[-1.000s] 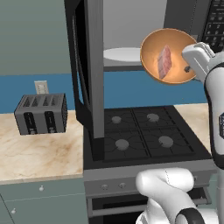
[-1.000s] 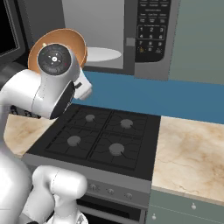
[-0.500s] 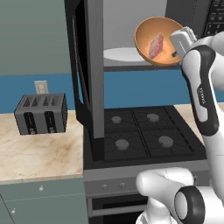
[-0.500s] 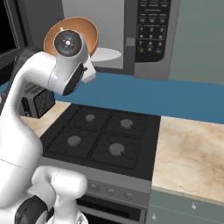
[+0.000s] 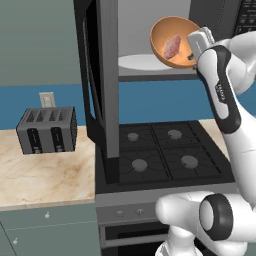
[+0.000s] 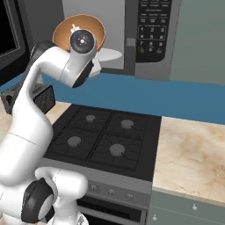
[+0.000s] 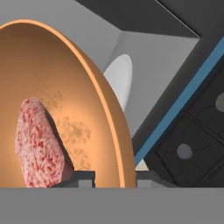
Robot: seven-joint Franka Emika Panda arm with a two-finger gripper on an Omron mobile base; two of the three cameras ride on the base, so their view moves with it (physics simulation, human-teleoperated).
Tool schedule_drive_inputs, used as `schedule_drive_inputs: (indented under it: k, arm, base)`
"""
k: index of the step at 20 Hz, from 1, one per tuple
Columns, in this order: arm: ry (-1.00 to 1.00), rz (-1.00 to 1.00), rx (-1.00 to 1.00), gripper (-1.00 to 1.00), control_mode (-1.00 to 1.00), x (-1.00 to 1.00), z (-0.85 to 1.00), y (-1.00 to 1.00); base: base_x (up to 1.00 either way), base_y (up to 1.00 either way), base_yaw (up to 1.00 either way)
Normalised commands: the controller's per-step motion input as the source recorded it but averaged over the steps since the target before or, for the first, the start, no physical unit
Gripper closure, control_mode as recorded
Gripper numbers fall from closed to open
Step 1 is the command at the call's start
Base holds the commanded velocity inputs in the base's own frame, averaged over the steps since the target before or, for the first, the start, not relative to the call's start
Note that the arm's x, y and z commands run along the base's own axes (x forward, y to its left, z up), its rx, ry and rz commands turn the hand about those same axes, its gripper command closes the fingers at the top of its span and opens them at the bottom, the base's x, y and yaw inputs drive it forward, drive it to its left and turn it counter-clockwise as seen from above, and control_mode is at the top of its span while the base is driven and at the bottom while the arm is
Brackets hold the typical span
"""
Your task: Remove the banana from the bowl and place it on the small plate. Then place the bowl with only the steak in the microwave, close the door, and press the start button to microwave the steak.
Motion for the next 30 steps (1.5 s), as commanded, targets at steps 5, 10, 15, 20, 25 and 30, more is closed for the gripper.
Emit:
schedule_drive_inputs:
  k: [5,10,15,20,25,30]
  arm:
    - [0.00,0.00,0.00,1.00,-1.00,0.35,0.00,0.03]
    - [0.06,0.00,0.00,1.00,-1.00,0.27,0.00,0.10]
    - [0.11,0.00,-0.03,1.00,-1.00,0.17,-0.07,0.09]
    - [0.10,0.00,-0.01,1.00,-1.00,0.24,-0.06,0.02]
    - [0.04,0.00,0.00,1.00,-1.00,0.29,-0.10,0.00]
    - [0.03,0.00,0.00,1.00,-1.00,0.20,-0.15,0.00]
  base:
    - [0.00,0.00,0.00]
    - [0.00,0.00,0.00]
    - [0.00,0.00,0.00]
    - [0.00,0.00,0.00]
    - [0.00,0.00,0.00]
    - [0.00,0.00,0.00]
